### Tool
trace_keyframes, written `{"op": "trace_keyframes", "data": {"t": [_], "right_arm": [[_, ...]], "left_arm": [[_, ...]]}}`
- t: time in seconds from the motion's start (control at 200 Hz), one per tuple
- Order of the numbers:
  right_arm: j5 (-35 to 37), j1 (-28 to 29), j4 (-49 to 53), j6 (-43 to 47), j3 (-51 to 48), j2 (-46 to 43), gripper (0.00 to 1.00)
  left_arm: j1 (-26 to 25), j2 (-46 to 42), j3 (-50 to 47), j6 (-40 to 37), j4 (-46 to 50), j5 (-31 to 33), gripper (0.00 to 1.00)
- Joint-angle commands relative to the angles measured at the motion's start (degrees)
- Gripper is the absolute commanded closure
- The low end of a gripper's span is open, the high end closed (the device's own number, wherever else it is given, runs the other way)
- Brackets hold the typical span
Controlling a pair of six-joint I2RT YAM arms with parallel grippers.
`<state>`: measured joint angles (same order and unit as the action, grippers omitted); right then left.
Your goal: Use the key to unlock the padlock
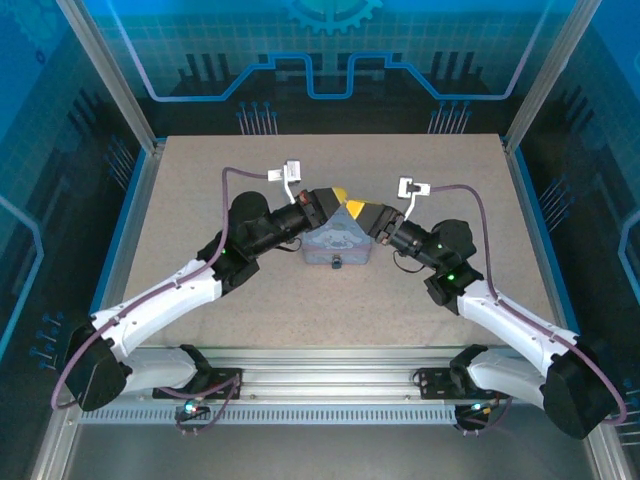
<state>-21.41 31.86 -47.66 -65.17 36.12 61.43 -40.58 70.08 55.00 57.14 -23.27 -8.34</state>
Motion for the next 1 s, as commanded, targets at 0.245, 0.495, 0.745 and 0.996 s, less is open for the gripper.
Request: {"op": "trace_keyframes", "data": {"t": [0.245,0.495,0.745,0.996], "right_arm": [[1.36,0.83,-3.19,-1.00,0.83,0.36,0.60],[1.11,1.21,-3.71,-1.27,0.32,0.86,0.70],[1.28,1.54,-3.58,-1.45,0.00,1.31,0.74],[2.35,1.54,-3.84,-1.37,-0.61,0.89,0.88]], "left_arm": [[-0.30,-1.18,-0.77,0.88,-3.01,2.48,1.00],[-0.38,-1.11,-0.84,0.98,-3.75,3.02,1.00],[-0.36,-1.27,-1.04,1.05,-4.16,3.24,1.00],[-0.31,-2.01,-1.65,1.08,-4.16,3.41,1.00]]}}
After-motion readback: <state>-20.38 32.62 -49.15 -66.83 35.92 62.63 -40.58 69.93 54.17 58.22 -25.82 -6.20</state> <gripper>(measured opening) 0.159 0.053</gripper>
